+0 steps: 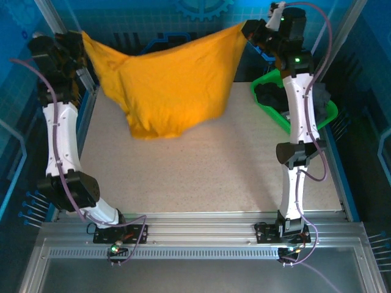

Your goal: Fold and stack the t-shirts

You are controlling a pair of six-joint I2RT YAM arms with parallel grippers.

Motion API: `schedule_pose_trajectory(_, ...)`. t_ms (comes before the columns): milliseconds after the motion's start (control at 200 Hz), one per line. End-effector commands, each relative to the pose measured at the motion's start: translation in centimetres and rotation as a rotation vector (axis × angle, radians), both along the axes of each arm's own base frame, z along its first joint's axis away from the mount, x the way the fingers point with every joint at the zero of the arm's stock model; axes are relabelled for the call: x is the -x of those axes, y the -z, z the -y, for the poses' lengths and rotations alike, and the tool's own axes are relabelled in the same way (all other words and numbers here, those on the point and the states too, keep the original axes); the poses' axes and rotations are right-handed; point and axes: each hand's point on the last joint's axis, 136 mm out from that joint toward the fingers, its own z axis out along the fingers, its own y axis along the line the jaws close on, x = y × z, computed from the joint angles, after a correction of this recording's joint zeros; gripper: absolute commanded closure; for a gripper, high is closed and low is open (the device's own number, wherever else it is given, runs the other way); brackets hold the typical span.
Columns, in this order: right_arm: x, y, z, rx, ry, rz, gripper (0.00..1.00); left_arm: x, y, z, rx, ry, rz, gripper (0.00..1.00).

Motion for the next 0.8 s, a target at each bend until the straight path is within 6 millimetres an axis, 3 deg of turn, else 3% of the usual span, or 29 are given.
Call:
schedule_pose_trajectory(0,4.0,-8.4,3.2,-0.089,0.019,0.195,1.00,9.5,-13.2,2.5,-0.111,0.001,0.359,1.00)
schedule_pose_trajectory(65,5.1,-9.3,4.7,-0.085,0.042,0.203,1.00,12.4,-14.7,3.5,-0.134,-0.005,0.394,1.00)
schedule_pose_trajectory(105,5.7,-9.1,5.3,-0.073,0.046,0.187,1.00,13.4,-14.1,4.1,-0.115,0.006,0.366,1.00)
schedule_pose_trajectory(165,6.5,-7.8,5.6,-0.030,0.040,0.133,1.00,14.6,-11.3,5.2,-0.070,0.029,0.293,1.00)
schedule_pose_trajectory(235,7.4,-4.9,5.2,0.047,0.024,0.051,1.00,15.4,-5.2,6.7,-0.012,0.054,0.164,1.00)
schedule_pose_trajectory(305,8.7,-0.8,4.8,0.109,0.016,-0.051,1.00,16.7,2.1,8.1,0.033,0.068,0.012,1.00)
schedule_pose_trajectory(355,9.7,3.5,5.1,0.144,0.042,-0.145,1.00,17.8,8.3,8.8,0.078,0.077,-0.130,1.00)
schedule_pose_trajectory(455,12.6,12.8,5.4,0.179,0.100,-0.310,1.00,20.7,19.3,10.9,0.177,0.129,-0.362,1.00)
schedule_pose_trajectory(505,14.4,18.9,5.5,0.209,0.134,-0.421,1.00,22.5,23.9,11.5,0.227,0.134,-0.459,1.00)
schedule_pose_trajectory(540,15.5,21.7,5.4,0.233,0.147,-0.472,0.99,23.8,26.9,11.7,0.270,0.123,-0.528,1.00)
schedule_pose_trajectory(580,17.0,25.8,5.5,0.269,0.175,-0.563,0.90,24.9,29.2,11.8,0.301,0.114,-0.565,1.00)
schedule_pose_trajectory(600,17.6,27.4,5.5,0.282,0.178,-0.599,0.83,25.4,30.2,11.9,0.314,0.110,-0.583,0.94)
schedule_pose_trajectory(670,19.6,31.9,6.1,0.349,0.214,-0.739,0.51,26.8,32.8,11.9,0.353,0.084,-0.654,0.60)
schedule_pose_trajectory(725,20.2,33.6,6.9,0.405,0.247,-0.812,0.44,27.0,33.5,11.6,0.334,0.070,-0.681,0.48)
schedule_pose_trajectory(795,19.5,33.9,6.8,0.442,0.238,-0.805,0.42,26.6,33.9,11.2,0.298,0.055,-0.720,0.48)
